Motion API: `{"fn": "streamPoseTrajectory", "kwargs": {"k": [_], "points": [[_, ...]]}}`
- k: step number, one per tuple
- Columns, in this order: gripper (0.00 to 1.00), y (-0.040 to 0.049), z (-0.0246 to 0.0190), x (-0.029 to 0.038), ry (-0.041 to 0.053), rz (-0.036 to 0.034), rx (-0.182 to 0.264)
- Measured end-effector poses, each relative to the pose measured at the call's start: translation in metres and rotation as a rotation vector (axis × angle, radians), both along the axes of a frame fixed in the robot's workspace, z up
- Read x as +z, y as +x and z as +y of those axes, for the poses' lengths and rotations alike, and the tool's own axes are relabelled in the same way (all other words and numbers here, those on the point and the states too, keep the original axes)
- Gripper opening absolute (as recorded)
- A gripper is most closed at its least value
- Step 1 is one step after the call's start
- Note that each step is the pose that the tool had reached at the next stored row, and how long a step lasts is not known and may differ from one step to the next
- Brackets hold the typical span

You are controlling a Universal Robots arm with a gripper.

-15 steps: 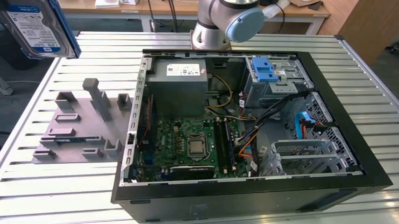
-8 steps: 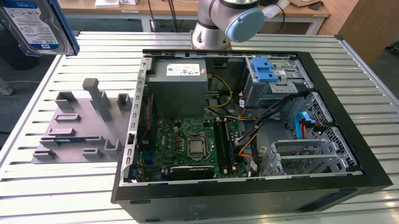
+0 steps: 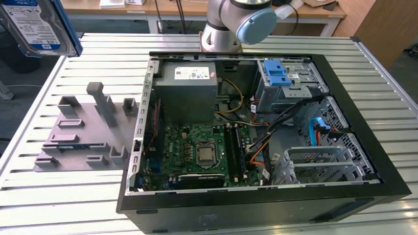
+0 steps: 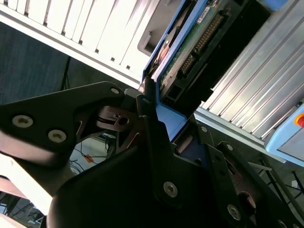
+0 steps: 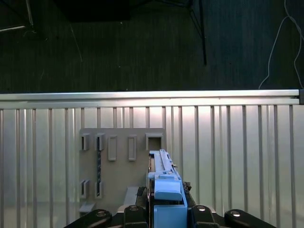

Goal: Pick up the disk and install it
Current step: 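Pick up the disk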

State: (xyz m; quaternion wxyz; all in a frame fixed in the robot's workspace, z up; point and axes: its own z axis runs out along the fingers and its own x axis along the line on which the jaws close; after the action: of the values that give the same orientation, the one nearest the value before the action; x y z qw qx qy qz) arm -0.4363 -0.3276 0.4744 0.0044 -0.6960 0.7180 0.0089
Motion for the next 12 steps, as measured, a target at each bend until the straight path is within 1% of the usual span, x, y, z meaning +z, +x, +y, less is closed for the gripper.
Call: {"fn": "streamPoseTrajectory", "kwargs": {"k": [7,9,12], "points": [[0.37,0.0067,-0.0006,0.0,0.0001,0.0,0.0],[0.37,0.0079,-0.0024,0.0,0.0,0.0004,0.0],[0.37,0.0098,-0.0065,0.0,0.0,0.0003,0.0]]}}
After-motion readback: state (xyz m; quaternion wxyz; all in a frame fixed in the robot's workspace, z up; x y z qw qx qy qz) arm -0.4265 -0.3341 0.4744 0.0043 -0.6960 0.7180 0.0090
